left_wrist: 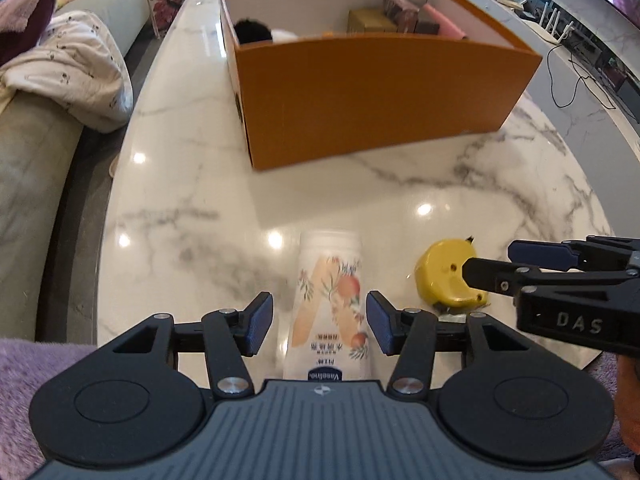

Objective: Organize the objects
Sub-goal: 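Move both open tools toward the white lotion tube and yellow tape measure, then grasp the white lotion tube with left tool while right tool grasps yellow tape measure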

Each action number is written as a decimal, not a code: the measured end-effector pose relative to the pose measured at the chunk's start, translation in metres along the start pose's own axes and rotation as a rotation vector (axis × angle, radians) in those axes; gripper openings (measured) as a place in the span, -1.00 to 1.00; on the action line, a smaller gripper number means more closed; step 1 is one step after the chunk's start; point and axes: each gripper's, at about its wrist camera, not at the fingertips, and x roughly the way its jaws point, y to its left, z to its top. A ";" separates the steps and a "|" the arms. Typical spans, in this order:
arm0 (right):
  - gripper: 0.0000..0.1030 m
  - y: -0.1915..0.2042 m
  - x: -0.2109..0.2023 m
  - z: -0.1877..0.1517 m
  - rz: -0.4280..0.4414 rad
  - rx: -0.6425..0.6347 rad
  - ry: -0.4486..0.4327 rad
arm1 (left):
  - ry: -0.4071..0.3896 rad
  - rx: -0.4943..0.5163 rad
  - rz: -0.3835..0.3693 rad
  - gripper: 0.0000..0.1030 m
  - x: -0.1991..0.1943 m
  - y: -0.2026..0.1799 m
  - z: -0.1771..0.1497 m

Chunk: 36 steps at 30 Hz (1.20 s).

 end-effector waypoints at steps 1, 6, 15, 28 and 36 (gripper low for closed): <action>0.06 0.000 0.001 0.000 0.002 0.004 0.001 | 0.005 -0.006 -0.002 0.17 0.002 0.001 -0.002; 0.16 0.003 0.006 -0.004 0.003 -0.004 0.007 | 0.012 -0.004 0.001 0.17 0.011 0.000 -0.010; 0.16 0.010 0.022 -0.008 0.001 0.002 0.040 | 0.031 0.016 -0.018 0.24 0.020 0.001 -0.021; 0.04 0.025 0.029 -0.010 -0.055 -0.068 0.025 | -0.020 -0.025 -0.078 0.19 0.008 0.011 -0.024; 0.03 0.020 0.025 -0.012 -0.057 -0.050 0.032 | -0.159 -0.062 -0.089 -0.20 -0.022 0.017 -0.009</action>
